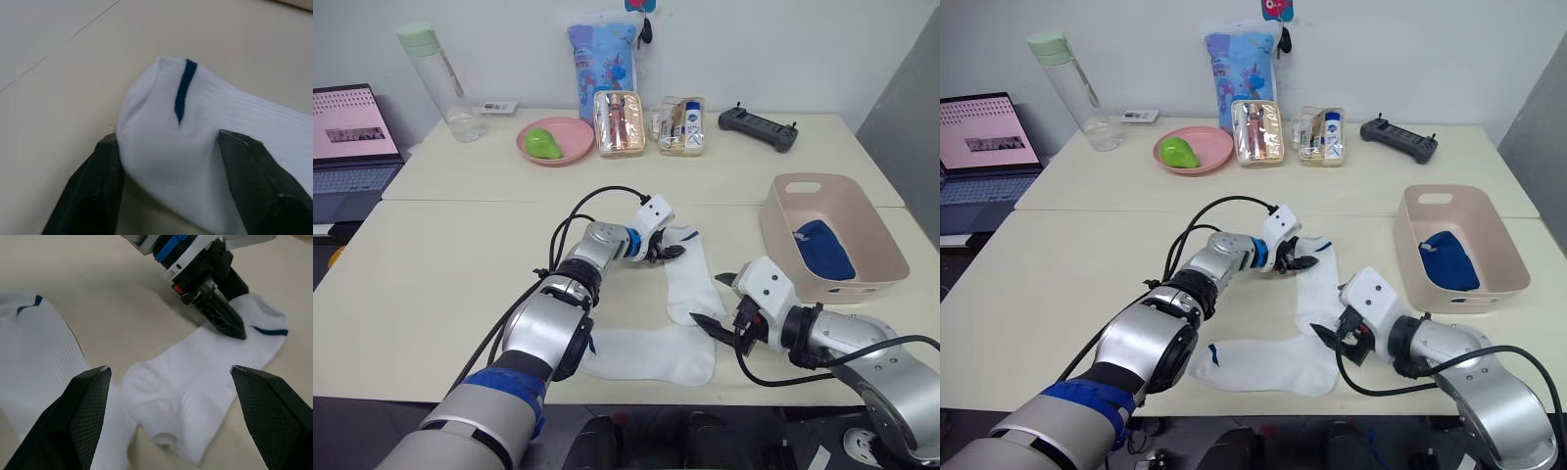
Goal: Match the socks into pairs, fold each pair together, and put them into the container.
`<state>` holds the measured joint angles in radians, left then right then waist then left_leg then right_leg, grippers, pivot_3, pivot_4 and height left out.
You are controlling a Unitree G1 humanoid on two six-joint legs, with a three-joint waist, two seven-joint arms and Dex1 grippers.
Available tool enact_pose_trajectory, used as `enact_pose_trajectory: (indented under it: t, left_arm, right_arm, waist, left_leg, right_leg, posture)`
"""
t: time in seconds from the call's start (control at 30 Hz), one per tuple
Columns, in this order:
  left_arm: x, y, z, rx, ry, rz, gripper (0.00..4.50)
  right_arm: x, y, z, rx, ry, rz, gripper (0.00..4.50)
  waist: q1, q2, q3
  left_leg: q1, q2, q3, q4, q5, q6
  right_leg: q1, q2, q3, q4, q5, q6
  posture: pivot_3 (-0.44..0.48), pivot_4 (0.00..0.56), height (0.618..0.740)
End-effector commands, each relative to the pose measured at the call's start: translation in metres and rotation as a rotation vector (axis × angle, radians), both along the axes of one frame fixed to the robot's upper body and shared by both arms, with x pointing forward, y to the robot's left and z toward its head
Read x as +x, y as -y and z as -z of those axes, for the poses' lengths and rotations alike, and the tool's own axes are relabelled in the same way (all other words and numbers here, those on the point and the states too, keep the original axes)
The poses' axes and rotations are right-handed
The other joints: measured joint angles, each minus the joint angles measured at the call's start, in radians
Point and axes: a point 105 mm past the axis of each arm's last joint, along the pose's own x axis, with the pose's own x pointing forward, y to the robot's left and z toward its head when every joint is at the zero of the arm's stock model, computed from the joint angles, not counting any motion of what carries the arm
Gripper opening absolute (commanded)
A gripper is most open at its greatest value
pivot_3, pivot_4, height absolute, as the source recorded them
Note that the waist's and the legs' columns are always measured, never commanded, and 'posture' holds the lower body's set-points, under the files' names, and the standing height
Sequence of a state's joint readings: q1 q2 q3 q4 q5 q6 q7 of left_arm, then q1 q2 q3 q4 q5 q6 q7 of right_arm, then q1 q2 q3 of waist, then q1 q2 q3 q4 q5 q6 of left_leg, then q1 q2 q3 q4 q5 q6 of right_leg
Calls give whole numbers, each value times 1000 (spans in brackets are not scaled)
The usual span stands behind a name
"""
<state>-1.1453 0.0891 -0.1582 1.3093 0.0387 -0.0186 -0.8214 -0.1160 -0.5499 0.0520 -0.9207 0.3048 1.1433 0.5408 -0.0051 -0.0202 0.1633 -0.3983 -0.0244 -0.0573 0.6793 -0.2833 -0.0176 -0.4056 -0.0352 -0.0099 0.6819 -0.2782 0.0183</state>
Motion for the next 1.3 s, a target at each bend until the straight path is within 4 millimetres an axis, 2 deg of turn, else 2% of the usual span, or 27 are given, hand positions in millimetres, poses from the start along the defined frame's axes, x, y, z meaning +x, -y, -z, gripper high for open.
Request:
enact_pose_trajectory:
  t: [0.03, 0.2, 0.37, 0.53, 0.63, 0.7, 0.8, 0.93, 1.0, 1.1, 1.2, 1.3]
  left_arm:
    - [6, 1, -22, -39, 43, 4, 1663]
    - [13, -10, -37, -116, 45, -43, 77]
    - [18, -37, -43, -209, 6, -110, 34]
    - [11, -91, -42, -342, -36, -274, 34]
    - [-11, -114, -36, -394, -77, -352, 34]
    - [-24, -119, -32, -400, -104, -373, 34]
    - [-54, -139, -15, -387, -144, -480, 34]
    - [-75, -155, -8, -411, -155, -609, 34]
    - [-83, -157, -4, -411, -189, -613, 34]
    - [-93, -169, -8, -381, -170, -602, 646]
    - [-93, -190, -20, -344, -110, -610, 1579]
    - [-88, -204, -32, -317, -31, -610, 2479]
  right_arm:
    - [-4, 3, -3, 25, -9, 38, 4208]
    - [-9, 4, 5, 59, -101, 59, 4208]
    - [-5, 4, 12, 77, -138, 86, 4208]
    - [2, -7, 9, 110, -136, 57, 4208]
    - [5, -11, 8, 119, -131, 29, 4208]
    - [6, -12, 7, 122, -130, 22, 4208]
    - [13, -17, 6, 126, -120, 1, 4208]
    - [20, -26, 6, 135, -112, -23, 4208]
    - [23, -29, 7, 137, -107, -27, 4208]
    - [27, -33, 8, 140, -102, -34, 4208]
    - [27, -38, 9, 133, -90, -66, 4208]
    - [31, -40, 9, 142, -77, -53, 4208]
  waist:
    - [0, 0, 0]
    - [-1, 0, 0]
    - [-5, 0, 0]
    - [-23, 1, -1]
    - [-26, 1, -1]
    - [-25, 1, -1]
    - [-23, 1, -1]
    - [-21, 1, -1]
    - [-19, 1, -1]
    - [-19, 1, -2]
    - [-21, 1, -2]
    - [-21, 1, -2]
  left_leg:
    - [0, 0, 0, 0, 0, 0]
    - [0, 0, 0, 0, 0, 0]
    - [0, 1, 0, 0, 0, 0]
    - [1, 1, 0, 0, 0, 0]
    - [0, 2, -3, 0, 0, 0]
    - [0, 2, -4, 0, 0, -1]
    - [0, 1, -4, 0, 1, -2]
    - [1, 1, -4, 0, 1, -1]
    - [1, 1, -5, 0, 1, -1]
    - [1, 0, -4, 0, 1, -1]
    - [1, 1, -4, 0, 1, -1]
    - [1, 1, -4, -1, 1, -1]
  right_leg:
    - [0, 0, 0, 0, 0, 0]
    - [0, 1, 0, 0, 0, 0]
    - [0, 1, 0, 0, 0, 0]
    - [0, 1, 1, 1, 0, 0]
    - [0, 0, 2, 1, 0, 0]
    - [0, 0, 2, 1, 0, 0]
    - [0, -1, 2, 1, 0, 0]
    - [1, -1, 2, 1, 0, 0]
    - [1, -1, 1, 1, 0, 0]
    - [1, -1, 2, 1, 0, 0]
    - [1, -1, 2, 1, 0, -1]
    - [1, -1, 2, 1, 0, -1]
  posture:
    - [0, 150, 733]
    - [0, 150, 733]
    - [0, 150, 733]
    - [0, 150, 733]
    - [0, 150, 733]
    - [0, 150, 733]
    - [0, 150, 733]
    - [0, 150, 733]
    - [0, 150, 733]
    - [0, 150, 733]
    - [0, 150, 733]
    - [0, 150, 733]
